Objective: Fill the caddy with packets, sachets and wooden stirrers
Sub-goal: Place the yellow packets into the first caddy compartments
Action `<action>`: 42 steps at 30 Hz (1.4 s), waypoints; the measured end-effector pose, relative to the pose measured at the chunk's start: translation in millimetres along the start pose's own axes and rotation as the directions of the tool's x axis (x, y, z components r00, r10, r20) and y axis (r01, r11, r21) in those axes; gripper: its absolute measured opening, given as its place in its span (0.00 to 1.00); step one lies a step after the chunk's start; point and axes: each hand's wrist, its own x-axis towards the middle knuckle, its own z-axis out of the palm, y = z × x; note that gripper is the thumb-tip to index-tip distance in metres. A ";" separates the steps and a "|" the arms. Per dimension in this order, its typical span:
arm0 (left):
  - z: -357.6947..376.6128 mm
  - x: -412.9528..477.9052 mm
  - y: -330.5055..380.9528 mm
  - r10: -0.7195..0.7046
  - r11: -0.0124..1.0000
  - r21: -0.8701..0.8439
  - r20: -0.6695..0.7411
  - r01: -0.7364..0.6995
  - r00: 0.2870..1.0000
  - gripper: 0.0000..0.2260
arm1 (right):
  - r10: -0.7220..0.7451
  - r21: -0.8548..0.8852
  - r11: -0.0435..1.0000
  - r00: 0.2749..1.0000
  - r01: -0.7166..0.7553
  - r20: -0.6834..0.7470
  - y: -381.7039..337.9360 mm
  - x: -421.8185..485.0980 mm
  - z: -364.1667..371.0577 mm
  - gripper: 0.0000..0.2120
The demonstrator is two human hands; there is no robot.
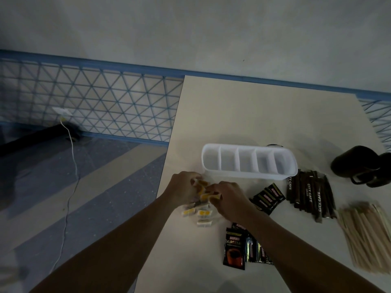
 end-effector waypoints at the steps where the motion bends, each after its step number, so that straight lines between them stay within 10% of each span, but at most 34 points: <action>1: -0.3 0.0 0.6 -0.003 1.000 0.008 0.004 0.003 1.000 0.18 | 0.000 0.003 1.000 1.000 0.000 -0.007 0.6 0.3 -0.3 0.13; 27: -35.2 0.9 20.9 -0.069 0.997 0.016 -0.138 0.072 0.988 0.05 | 0.095 0.163 0.982 0.995 -0.094 0.004 8.2 -0.2 -63.1 0.04; 42: -54.3 46.0 66.3 0.082 0.997 0.012 -0.220 -0.081 0.972 0.03 | 0.161 0.238 0.967 0.937 -0.088 -0.309 16.6 47.4 -111.9 0.05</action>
